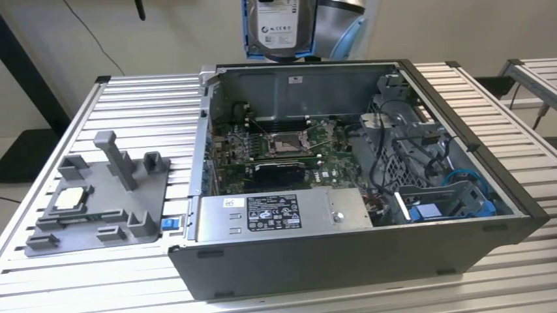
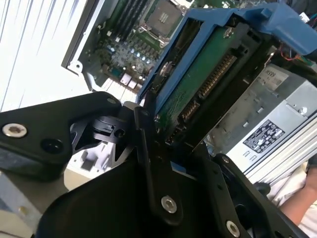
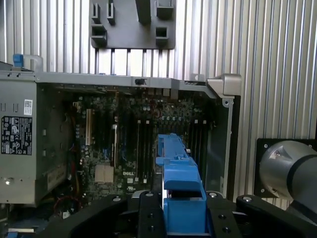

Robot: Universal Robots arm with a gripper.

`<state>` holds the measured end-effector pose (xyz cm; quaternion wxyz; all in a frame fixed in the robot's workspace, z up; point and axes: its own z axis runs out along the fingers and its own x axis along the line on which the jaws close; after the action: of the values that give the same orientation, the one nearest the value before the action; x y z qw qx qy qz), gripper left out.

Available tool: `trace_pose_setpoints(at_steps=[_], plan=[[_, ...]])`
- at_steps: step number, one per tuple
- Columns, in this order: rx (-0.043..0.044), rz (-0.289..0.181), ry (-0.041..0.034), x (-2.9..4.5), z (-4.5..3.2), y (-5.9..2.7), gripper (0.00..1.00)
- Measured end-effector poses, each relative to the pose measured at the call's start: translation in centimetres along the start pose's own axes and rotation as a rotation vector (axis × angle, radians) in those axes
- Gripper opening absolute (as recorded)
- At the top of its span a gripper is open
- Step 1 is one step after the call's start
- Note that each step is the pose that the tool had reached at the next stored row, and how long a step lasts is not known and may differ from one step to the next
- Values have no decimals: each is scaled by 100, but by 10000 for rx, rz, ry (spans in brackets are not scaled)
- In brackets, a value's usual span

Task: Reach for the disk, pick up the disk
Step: 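Pick up the disk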

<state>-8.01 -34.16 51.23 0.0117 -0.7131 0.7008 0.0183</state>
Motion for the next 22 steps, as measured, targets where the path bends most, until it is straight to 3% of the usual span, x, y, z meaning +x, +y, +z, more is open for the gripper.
trace_pose_setpoints(at_steps=[22], plan=[[0,-1,1,17,-10,-1000,0]])
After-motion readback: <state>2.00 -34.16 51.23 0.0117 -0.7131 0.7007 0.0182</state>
